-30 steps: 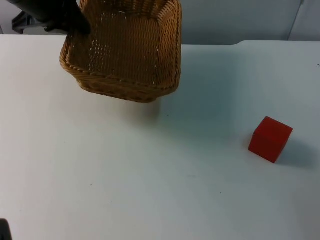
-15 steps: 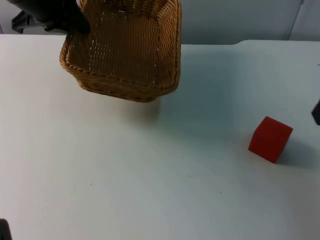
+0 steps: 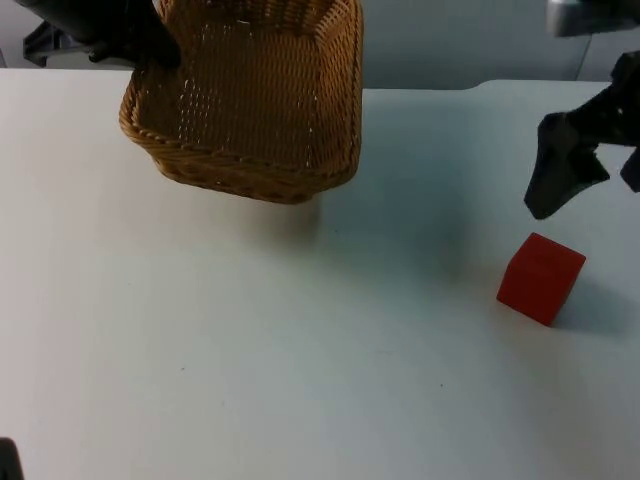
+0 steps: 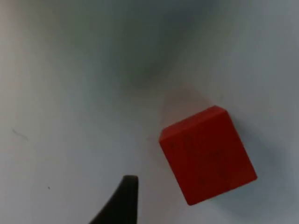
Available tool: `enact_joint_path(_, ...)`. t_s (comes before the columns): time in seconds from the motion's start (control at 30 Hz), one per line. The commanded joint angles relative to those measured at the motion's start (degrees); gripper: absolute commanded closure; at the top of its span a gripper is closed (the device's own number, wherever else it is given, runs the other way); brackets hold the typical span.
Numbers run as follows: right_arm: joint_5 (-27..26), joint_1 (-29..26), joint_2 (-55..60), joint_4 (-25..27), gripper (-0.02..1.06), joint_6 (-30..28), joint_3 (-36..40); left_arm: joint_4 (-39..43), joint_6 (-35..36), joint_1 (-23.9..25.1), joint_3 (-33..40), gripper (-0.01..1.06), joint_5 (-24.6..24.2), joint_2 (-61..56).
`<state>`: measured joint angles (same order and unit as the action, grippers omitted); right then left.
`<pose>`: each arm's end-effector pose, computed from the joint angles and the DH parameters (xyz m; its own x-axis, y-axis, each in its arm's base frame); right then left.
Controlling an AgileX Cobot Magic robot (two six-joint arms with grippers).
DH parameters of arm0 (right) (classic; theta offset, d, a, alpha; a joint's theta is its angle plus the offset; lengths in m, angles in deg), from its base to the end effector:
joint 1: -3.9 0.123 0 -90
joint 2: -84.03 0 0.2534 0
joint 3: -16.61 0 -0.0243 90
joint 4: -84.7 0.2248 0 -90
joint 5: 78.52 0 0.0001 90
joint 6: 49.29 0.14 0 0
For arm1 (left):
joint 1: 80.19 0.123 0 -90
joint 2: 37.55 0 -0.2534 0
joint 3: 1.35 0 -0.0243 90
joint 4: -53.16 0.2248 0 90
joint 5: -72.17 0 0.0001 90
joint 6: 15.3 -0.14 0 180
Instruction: Pick up the basket with the left hand and place the cube into the basket with the right hand.
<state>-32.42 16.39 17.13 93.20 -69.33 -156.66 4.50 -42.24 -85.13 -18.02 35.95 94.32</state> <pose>0.3297 0.0883 0.1305 -0.8584 -0.4386 -0.2661 -0.4644 0.8848 0.0394 0.4547 -0.1017 0.1404 -0.8414 -0.1689 -0.5133 0.1342 0.8549 -0.5012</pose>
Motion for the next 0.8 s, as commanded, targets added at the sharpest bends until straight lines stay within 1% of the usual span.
enact_joint_path(0.0, 0.39, 0.98, 1.61, -1.64, 0.0, -4.63, -0.67, -1.77, 0.34, -0.21, -0.31, 1.05, 0.72, -0.63)
enact_joint_path(0.03, 0.39, 1.58, 2.23, -1.97, 0.0, -6.96, -0.67, -1.77, 0.34, -0.21, -0.31, 1.05, 0.84, -0.63)
enact_joint_path(0.07, 0.39, 1.58, 2.23, -1.97, 0.0, -6.96, -0.67, -1.77, 0.34, -0.21, -0.31, 1.05, 0.84, -0.63)
enact_joint_path(0.2, 0.4, 4.87, 4.81, -4.91, 0.0, -14.69, -0.67, -1.77, 0.34, -0.21, -0.31, 1.05, 1.1, -0.63)
enact_joint_path(0.23, 0.1, 5.8, 5.48, -5.98, 0.0, -15.86, -0.67, -1.77, 0.34, -0.21, -0.31, 1.05, 1.1, -0.63)
enact_joint_path(0.27, 0.1, 5.8, 5.48, -5.98, 0.0, -15.86, -0.67, -1.77, 0.34, -0.21, -0.31, 1.05, 1.1, -0.63)
enact_joint_path(0.4, -0.71, 8.64, 8.7, -10.07, 0.0, -16.39, -0.67, -1.77, 0.34, -0.21, -0.31, 1.05, 1.21, -0.63)
enact_joint_path(0.67, -1.17, 8.64, 12.56, -11.1, 0.0, -15.99, -0.67, -1.77, 0.34, -0.21, -0.31, 1.05, 1.21, -0.63)
enact_joint_path(0.77, -2.48, 8.64, 13.27, -11.22, 0.0, -15.71, -0.67, -1.77, 0.34, -0.21, -0.31, 1.05, 1.36, -0.63)
